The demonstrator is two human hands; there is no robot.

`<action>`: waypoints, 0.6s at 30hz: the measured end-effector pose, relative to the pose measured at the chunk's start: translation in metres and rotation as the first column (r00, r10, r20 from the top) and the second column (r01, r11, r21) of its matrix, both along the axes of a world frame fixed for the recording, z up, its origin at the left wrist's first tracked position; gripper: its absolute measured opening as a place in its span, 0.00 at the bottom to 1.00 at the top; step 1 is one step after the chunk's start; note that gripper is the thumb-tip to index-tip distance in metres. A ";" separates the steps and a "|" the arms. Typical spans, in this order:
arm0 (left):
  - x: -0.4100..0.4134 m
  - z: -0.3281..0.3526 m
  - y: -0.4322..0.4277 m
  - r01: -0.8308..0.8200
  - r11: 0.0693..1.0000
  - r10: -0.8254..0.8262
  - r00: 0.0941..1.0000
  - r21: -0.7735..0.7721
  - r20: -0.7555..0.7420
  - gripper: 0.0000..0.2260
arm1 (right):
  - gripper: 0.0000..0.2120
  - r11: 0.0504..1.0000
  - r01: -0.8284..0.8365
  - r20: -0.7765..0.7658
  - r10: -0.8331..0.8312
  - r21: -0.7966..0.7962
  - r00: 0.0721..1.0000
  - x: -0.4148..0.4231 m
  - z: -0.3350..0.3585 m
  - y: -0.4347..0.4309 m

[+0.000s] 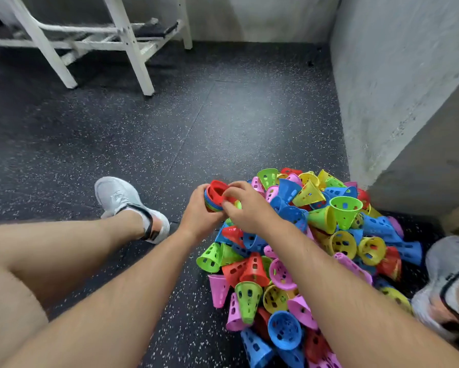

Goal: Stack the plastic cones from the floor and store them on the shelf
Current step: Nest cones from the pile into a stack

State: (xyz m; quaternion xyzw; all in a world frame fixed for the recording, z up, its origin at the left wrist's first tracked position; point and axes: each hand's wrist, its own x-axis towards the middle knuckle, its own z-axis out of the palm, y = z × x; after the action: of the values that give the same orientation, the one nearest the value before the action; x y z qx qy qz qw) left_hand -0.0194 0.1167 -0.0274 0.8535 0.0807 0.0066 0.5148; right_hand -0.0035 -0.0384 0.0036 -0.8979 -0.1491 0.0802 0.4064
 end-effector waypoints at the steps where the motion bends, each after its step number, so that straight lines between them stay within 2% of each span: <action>1: -0.004 0.003 -0.002 0.005 1.000 -0.005 1.000 0.005 -0.003 0.29 | 0.12 1.000 0.012 -0.027 -0.012 0.021 1.000 -0.004 0.007 -0.002; 4: -0.010 0.004 -0.009 -0.004 1.000 0.004 0.999 0.007 -0.040 0.28 | 0.16 0.997 0.049 -0.139 -0.040 0.057 0.989 -0.011 0.013 -0.002; 8: -0.011 -0.009 -0.016 -0.036 0.999 0.036 0.998 -0.011 -0.056 0.25 | 0.21 0.992 0.115 -0.120 -0.108 0.050 0.987 -0.013 -0.006 -0.001; 14: -0.010 -0.027 0.002 0.001 0.999 0.004 0.993 0.046 -0.116 0.25 | 0.23 0.999 0.042 -0.178 -0.040 0.003 0.983 -0.008 -0.022 0.011; 18: 0.001 -0.036 0.008 0.066 0.996 -0.054 0.985 0.066 -0.165 0.24 | 0.23 0.998 0.058 -0.207 -0.065 -0.036 0.976 -0.006 -0.042 0.013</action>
State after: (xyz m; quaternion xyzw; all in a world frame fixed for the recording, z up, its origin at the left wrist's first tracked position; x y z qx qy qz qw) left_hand -0.0188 0.1244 -0.0633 0.8710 0.0964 -0.0758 0.4758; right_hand -0.0097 -0.0251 -0.0380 -0.8946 -0.0767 0.1632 0.4089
